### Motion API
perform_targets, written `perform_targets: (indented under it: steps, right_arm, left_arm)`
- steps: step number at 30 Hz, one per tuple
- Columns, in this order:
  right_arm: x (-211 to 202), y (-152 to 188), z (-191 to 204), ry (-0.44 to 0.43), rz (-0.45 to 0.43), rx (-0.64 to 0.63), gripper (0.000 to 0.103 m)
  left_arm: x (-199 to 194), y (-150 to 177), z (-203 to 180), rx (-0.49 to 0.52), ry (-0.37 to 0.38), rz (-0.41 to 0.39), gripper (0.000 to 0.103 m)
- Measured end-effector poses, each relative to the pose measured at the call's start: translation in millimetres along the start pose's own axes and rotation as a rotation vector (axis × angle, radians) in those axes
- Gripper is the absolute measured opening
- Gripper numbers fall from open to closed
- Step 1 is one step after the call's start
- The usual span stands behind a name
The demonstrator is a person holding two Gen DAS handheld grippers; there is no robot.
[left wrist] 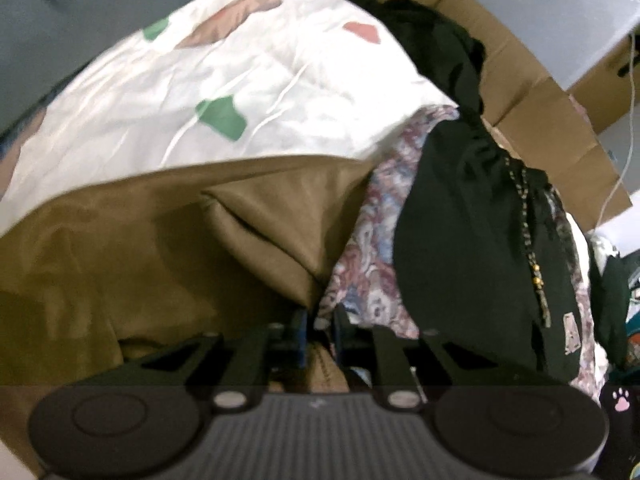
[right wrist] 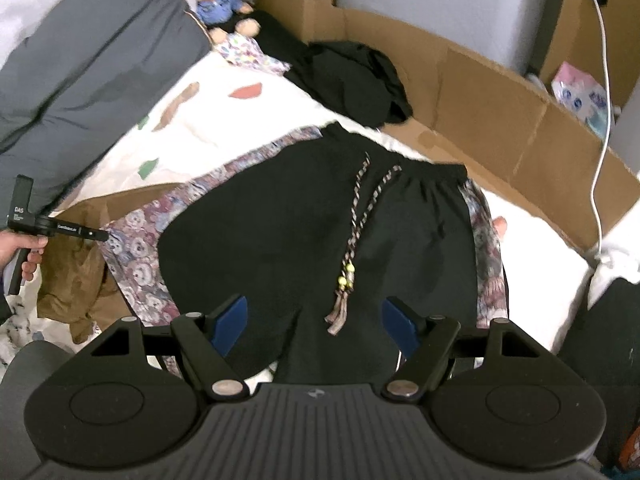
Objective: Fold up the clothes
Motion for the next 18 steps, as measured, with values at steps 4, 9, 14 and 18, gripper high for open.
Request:
perform_targets:
  steps: [4,9,14,18]
  right_arm:
    - [-10,-1,6,0.007,-0.025,-0.011,0.078]
    - [-17,0,6,0.011,-0.041,-0.015,0.078]
    - [-9,1,2,0.024,-0.016,-0.015,0.078]
    - [-4,-4,12,0.035,-0.006,-0.043,0.078]
  left_arm:
    - [-7,-1,-10,0.013,-0.035,0.005,0.007]
    - [-9,0,-16,0.013,-0.002,0.005,0.005]
    - [-14,-4,-28,0.017,0.040,-0.006,0.005]
    - [-16,-10,-58,0.078,0.032,0.013,0.005]
Point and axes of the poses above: each gripper's, at about its wrist camera, not at the fingertips, and x roughly the way its jaws point, z to its left, y to its underside, the point moved 6 cm from there along x, roughly the way its jaws point, and after that the axes turned 15 degrees about z, right-handed, at the moved point
